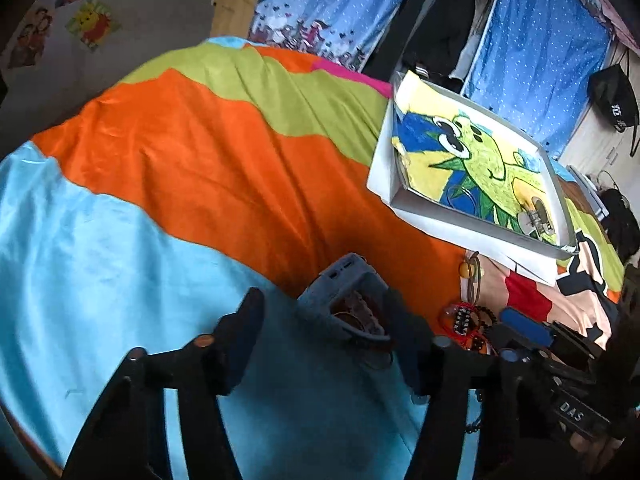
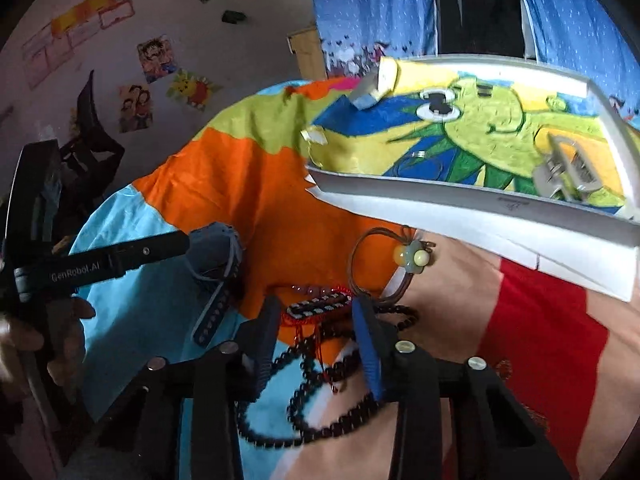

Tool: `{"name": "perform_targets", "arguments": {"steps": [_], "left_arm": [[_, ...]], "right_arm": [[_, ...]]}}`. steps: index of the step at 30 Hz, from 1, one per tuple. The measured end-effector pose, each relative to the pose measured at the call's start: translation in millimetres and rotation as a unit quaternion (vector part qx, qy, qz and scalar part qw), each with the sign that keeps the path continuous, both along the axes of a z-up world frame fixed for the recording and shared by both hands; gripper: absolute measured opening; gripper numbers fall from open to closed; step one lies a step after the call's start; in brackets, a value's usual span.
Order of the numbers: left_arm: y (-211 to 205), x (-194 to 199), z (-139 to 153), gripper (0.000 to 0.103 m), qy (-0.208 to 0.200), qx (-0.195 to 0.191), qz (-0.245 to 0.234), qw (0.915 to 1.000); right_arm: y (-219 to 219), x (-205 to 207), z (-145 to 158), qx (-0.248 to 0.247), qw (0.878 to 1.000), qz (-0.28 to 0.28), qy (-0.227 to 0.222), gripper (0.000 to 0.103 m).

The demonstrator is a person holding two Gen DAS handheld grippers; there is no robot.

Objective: Organize jewelry
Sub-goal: 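Grasp the light blue watch with the left tool while the right grasps the red bead bracelet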

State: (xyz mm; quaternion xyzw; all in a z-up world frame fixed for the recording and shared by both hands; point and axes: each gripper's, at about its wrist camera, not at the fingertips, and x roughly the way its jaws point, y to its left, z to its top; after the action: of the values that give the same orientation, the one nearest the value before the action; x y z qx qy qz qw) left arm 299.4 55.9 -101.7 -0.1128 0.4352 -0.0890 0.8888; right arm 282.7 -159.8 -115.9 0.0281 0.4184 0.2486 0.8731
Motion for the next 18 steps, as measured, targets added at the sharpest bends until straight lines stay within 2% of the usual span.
{"name": "perform_targets", "arguments": {"steps": [6,8,9,12,18], "left_arm": [[-2,13,-13,0.044,0.020,0.003,-0.012,0.9997],[-2,16,-17,0.035,0.027,0.001,-0.014,0.9995],[-2,17,-18,0.034,0.031,-0.001,-0.014,0.9994],[-1,16,-19,0.030,0.034,-0.004,-0.013,0.9993],[-2,14,-16,0.026,0.027,0.004,-0.006,0.9996]], "right_arm": [[-4,20,-15,0.015,0.998,-0.029,0.056,0.032],[-7,23,-21,0.023,0.996,-0.036,0.073,0.025],[-8,24,-23,0.033,0.995,-0.039,0.081,0.022],[-10,23,-23,0.046,0.994,-0.043,0.084,0.015],[-9,19,-19,0.058,0.994,-0.041,0.079,0.006]]}}
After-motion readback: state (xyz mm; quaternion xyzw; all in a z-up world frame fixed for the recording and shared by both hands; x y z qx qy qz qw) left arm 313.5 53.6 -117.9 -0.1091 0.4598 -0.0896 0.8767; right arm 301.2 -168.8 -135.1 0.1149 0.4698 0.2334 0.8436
